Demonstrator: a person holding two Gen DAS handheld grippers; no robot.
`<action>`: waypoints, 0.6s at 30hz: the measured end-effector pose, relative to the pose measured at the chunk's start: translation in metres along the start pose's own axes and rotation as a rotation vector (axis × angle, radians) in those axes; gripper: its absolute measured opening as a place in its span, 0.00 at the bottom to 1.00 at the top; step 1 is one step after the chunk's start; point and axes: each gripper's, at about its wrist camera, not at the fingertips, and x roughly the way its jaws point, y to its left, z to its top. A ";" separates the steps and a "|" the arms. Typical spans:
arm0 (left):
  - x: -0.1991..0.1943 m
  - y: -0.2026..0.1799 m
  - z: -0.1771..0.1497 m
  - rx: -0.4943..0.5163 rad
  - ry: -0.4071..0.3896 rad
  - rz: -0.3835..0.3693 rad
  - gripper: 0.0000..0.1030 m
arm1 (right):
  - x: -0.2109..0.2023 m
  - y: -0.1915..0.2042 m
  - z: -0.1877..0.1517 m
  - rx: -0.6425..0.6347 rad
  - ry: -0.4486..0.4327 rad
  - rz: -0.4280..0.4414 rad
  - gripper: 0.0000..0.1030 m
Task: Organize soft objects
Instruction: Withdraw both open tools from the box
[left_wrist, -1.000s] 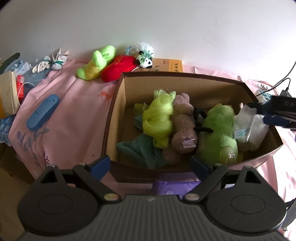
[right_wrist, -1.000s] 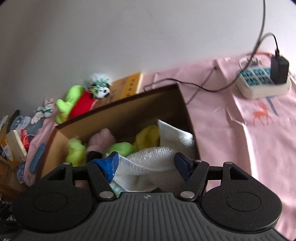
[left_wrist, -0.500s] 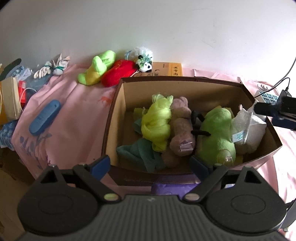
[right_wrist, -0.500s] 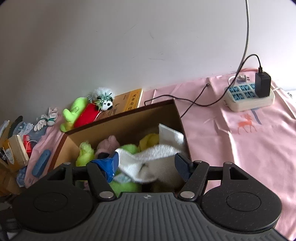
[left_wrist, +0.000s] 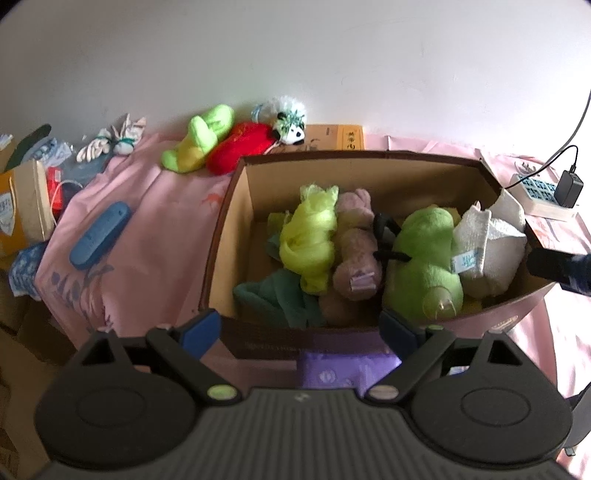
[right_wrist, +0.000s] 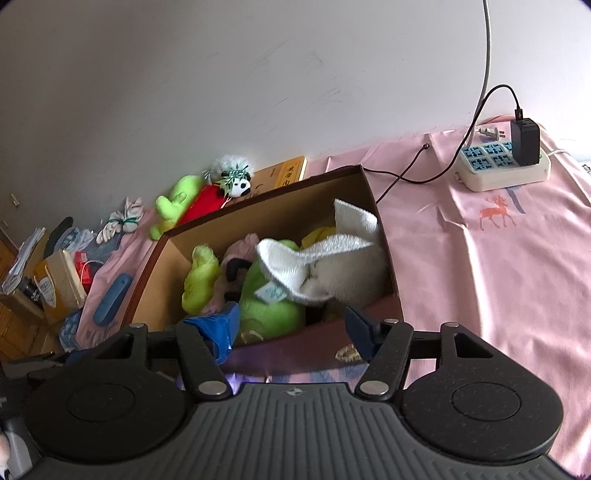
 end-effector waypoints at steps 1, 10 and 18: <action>0.000 0.000 -0.001 -0.003 0.007 -0.002 0.89 | -0.001 0.000 -0.002 -0.004 0.003 0.003 0.46; -0.006 -0.007 -0.010 0.000 0.026 0.012 0.89 | -0.014 0.007 -0.025 -0.068 0.012 0.016 0.46; -0.012 -0.015 -0.019 0.019 0.033 0.018 0.89 | -0.022 0.012 -0.041 -0.088 0.026 0.032 0.47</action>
